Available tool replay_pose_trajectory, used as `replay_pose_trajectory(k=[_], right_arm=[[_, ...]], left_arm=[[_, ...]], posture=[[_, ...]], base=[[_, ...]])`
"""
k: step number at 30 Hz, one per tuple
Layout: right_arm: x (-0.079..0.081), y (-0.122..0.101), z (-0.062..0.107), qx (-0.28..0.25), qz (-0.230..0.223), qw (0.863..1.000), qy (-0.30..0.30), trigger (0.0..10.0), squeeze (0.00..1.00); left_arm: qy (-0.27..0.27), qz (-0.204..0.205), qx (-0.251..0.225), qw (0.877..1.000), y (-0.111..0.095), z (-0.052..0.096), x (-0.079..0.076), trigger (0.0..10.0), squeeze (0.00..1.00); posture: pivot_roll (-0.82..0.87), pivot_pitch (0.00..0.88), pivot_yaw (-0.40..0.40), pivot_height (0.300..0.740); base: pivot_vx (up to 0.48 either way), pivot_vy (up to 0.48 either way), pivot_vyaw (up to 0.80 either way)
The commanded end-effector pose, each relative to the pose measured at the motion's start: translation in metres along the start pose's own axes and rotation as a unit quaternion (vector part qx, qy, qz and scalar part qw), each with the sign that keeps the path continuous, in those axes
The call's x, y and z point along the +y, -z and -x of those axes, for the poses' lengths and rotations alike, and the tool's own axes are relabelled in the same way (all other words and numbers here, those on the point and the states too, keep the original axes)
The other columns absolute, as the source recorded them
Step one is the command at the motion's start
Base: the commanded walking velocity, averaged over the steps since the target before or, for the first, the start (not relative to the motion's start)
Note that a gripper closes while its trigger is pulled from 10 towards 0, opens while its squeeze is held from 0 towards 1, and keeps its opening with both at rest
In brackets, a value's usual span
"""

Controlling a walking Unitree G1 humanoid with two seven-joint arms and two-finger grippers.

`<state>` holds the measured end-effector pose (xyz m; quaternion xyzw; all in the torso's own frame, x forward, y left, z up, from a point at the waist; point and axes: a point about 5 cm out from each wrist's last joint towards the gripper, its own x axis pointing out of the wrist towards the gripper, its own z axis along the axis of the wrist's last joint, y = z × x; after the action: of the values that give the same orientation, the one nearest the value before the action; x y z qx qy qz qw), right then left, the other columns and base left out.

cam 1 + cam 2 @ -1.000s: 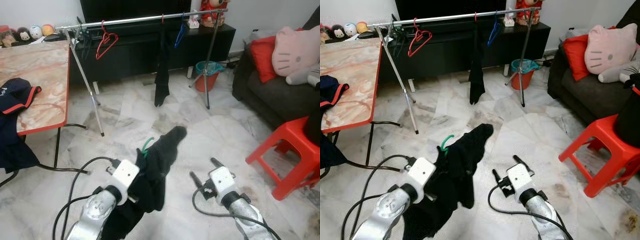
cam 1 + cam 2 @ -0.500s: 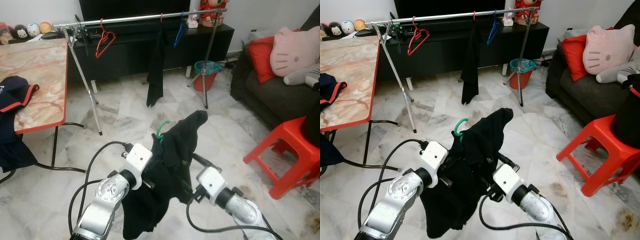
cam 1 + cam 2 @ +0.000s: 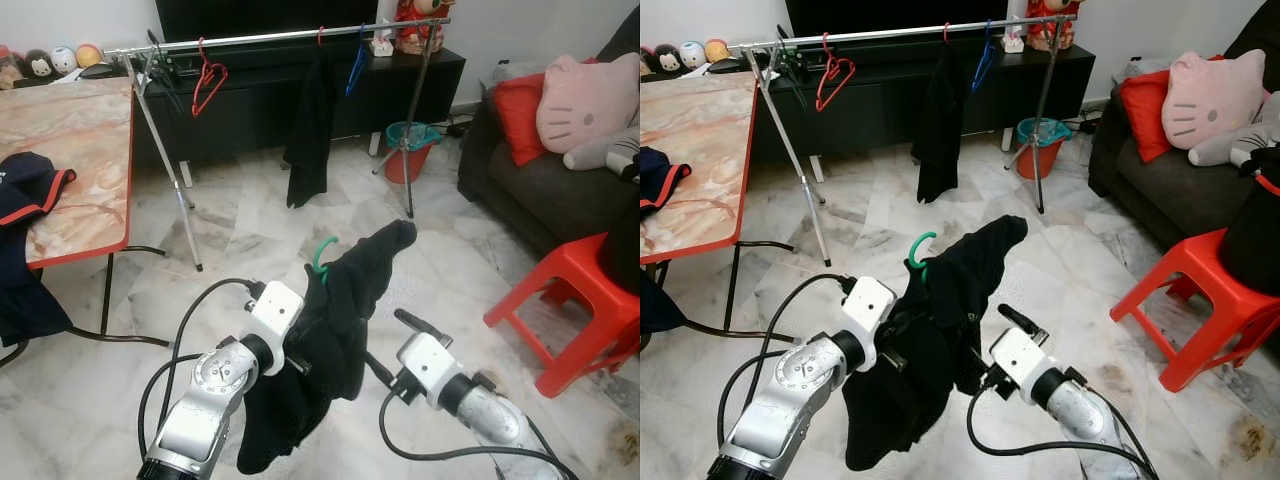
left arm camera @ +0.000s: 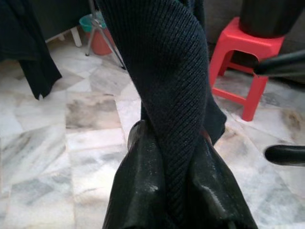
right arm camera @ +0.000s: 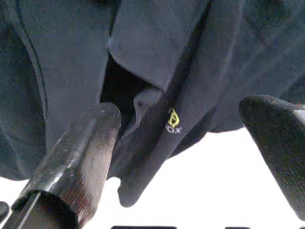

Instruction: Hang hanger

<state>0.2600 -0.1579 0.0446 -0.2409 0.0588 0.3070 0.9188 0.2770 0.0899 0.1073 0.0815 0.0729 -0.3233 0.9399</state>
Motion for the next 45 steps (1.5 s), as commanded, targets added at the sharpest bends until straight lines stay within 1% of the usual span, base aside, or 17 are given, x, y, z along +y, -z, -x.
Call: replay_pose_trajectory(k=[1,4,6,9,14,19,26,31,33,34,36,42,43,45], right_arm=[[0.004,-0.010,-0.004,-0.022,-0.003,1.000,-0.016,10.0,0.00],[0.005,-0.018,-0.010,-0.038,0.000,0.999,-0.027,10.0,0.00],[0.005,-0.019,-0.011,-0.038,0.001,0.999,-0.028,10.0,0.00],[0.005,-0.020,-0.014,-0.035,0.013,0.999,-0.032,10.0,0.00],[0.000,-0.024,-0.020,-0.036,0.021,0.999,-0.010,10.0,0.00],[-0.001,-0.024,-0.022,-0.029,0.028,0.999,-0.001,10.0,0.00],[-0.005,-0.014,-0.022,0.012,0.051,0.998,0.024,10.0,0.00],[-0.008,-0.011,-0.022,0.025,0.053,0.998,0.037,10.0,0.00],[-0.011,-0.008,-0.022,0.043,0.062,0.996,0.048,10.0,0.00],[-0.013,-0.005,-0.022,0.057,0.062,0.994,0.065,10.0,0.00],[-0.014,-0.004,-0.022,0.063,0.064,0.993,0.072,10.0,0.00],[-0.013,-0.004,-0.023,0.054,0.052,0.995,0.073,10.0,0.00],[-0.012,-0.007,-0.024,0.043,0.045,0.995,0.076,10.0,0.00],[-0.012,-0.008,-0.024,0.039,0.046,0.995,0.075,10.0,0.00]], left_arm=[[0.021,0.001,-0.029,0.999,-0.015,0.000,-0.005,10.0,0.00],[0.034,0.005,-0.027,0.999,-0.015,0.001,-0.008,10.0,0.00],[0.037,0.007,-0.027,0.999,-0.015,0.001,-0.009,10.0,0.00],[0.049,0.015,-0.031,0.998,-0.018,0.001,-0.012,10.0,0.00],[0.076,0.023,-0.034,0.996,-0.022,0.001,-0.017,10.0,0.00],[0.082,0.024,-0.028,0.996,-0.020,0.003,-0.018,10.0,0.00],[0.094,0.026,-0.016,0.995,-0.018,0.005,-0.018,10.0,0.00],[0.097,0.027,-0.013,0.995,-0.017,0.005,-0.019,10.0,0.00],[0.098,0.028,-0.012,0.995,-0.017,0.005,-0.019,10.0,0.00],[0.099,0.030,-0.011,0.995,-0.016,0.006,-0.020,10.0,0.00],[0.099,0.031,-0.009,0.995,-0.016,0.006,-0.020,10.0,0.00],[0.099,0.029,-0.007,0.995,-0.015,0.006,-0.019,10.0,0.00],[0.098,0.027,-0.009,0.995,-0.015,0.006,-0.019,10.0,0.00],[0.097,0.027,-0.009,0.995,-0.015,0.006,-0.019,10.0,0.00]], posture=[[0.04,0.000,-0.057,0.740],[0.04,0.000,-0.059,0.740],[0.04,0.000,-0.059,0.740],[0.05,0.000,-0.060,0.740],[0.05,0.000,-0.058,0.740],[0.05,0.000,-0.056,0.740],[0.05,0.000,-0.055,0.740],[0.05,0.000,-0.053,0.740],[0.05,0.000,-0.053,0.740],[0.05,0.000,-0.053,0.740],[0.05,0.000,-0.053,0.740],[0.05,0.000,-0.052,0.740],[0.05,0.000,-0.052,0.740],[0.05,0.000,-0.052,0.740]], base=[[0.000,0.000,0.00],[0.000,0.000,0.00],[0.000,0.000,0.00],[0.000,0.000,0.00],[0.000,0.000,0.00],[0.000,0.000,0.00],[0.000,0.000,0.00],[0.000,0.000,0.00],[0.000,0.000,0.00],[0.000,0.000,0.00],[0.000,0.000,0.00],[0.000,0.000,0.00],[0.000,0.000,0.00],[0.000,0.000,0.00]])
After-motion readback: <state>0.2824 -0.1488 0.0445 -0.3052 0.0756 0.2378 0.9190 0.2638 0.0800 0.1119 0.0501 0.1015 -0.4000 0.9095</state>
